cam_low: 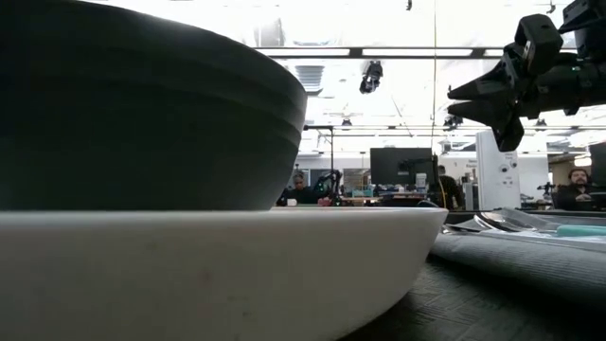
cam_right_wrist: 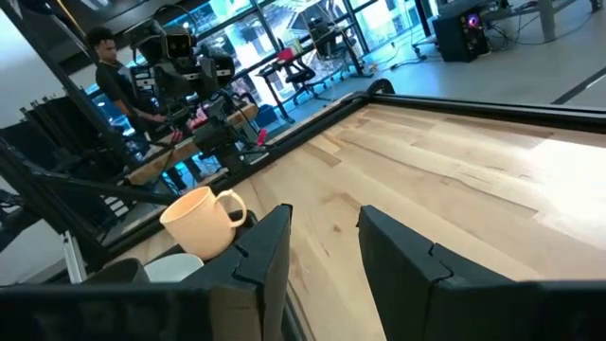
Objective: Set up tray
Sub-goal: Return to Home Position
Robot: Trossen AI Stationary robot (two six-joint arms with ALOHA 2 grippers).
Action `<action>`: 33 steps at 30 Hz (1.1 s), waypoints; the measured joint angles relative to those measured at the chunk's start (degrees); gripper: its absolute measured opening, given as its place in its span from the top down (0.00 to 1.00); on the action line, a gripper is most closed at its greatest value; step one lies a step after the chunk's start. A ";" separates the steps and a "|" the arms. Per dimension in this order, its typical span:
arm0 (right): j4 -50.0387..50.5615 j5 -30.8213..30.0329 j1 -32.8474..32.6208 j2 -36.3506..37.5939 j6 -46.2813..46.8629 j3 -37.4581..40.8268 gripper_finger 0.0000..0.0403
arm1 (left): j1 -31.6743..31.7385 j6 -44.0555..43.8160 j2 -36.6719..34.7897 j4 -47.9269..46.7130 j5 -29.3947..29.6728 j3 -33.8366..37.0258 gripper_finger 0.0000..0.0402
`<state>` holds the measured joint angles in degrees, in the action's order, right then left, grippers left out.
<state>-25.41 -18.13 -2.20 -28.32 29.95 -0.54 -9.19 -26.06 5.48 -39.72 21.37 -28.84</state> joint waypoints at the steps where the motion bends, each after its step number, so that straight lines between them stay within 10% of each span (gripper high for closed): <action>1: 0.00 0.00 0.00 0.01 0.00 0.00 0.71 | 0.00 0.00 0.38 0.00 -0.02 0.02 0.59; 33: -0.05 0.07 -0.02 -0.02 -0.01 -0.04 0.74 | 0.00 0.01 23.24 0.07 0.00 0.02 0.59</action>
<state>-25.46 -18.06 -2.22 -28.34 29.94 -0.58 -9.19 -26.05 28.72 -39.66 21.37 -28.82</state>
